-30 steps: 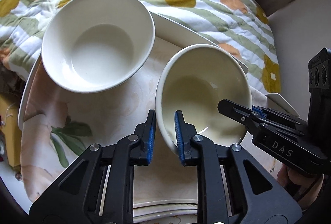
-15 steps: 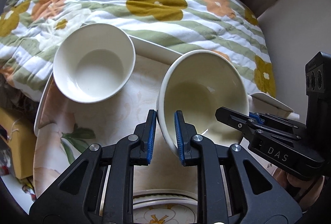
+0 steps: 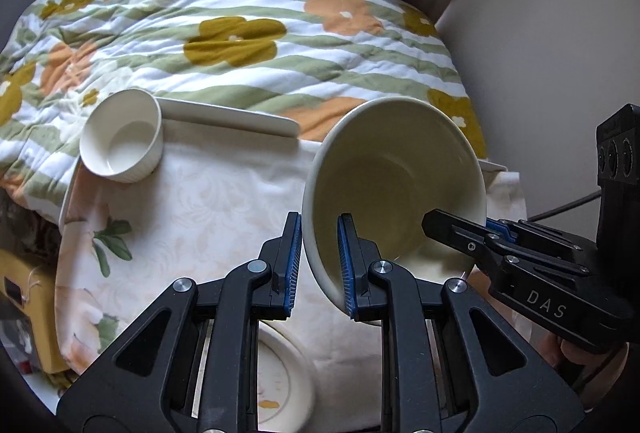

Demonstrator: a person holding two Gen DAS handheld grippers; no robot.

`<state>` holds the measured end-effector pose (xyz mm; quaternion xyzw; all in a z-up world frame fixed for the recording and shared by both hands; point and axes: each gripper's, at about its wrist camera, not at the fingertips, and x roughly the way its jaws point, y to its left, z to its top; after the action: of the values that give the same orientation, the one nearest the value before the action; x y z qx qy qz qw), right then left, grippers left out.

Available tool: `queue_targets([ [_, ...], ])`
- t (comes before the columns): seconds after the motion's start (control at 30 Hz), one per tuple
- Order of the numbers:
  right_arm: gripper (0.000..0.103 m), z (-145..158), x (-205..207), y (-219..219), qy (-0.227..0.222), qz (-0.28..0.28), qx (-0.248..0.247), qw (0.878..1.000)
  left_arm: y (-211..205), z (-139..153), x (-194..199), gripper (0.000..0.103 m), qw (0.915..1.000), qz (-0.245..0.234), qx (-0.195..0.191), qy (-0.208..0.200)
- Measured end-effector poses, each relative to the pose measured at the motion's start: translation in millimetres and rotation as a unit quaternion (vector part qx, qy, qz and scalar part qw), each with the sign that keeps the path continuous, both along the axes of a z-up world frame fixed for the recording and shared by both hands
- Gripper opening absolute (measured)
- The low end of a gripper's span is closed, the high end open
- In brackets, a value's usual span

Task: Organize plates and bowls

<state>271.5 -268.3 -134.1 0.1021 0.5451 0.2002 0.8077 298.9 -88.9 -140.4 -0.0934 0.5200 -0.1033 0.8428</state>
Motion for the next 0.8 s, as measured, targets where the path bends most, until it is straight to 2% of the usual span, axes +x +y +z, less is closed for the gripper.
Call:
queue_targets([
  [0.2,0.016,16,-54,-65,-0.008,-0.038,-0.012,0.999,-72,13,-46,0.016,0.9990,-0.044,-0.006,-0.008],
  [0.37,0.016,16,-91,-112,-0.001,-0.068,-0.018,0.998,-125,8,-79,0.016,0.9969,-0.079,-0.006,0.004],
  [0.57,0.016,-1,-123,-151,0.022,-0.106,-0.008,0.994,-165,-10,-102,0.016,0.9922,-0.120,0.004,0.033],
  [0.8,0.016,-34,-136,-165,0.062,-0.147,0.004,0.987,-192,-43,-101,0.016,0.9813,-0.173,0.038,0.075],
])
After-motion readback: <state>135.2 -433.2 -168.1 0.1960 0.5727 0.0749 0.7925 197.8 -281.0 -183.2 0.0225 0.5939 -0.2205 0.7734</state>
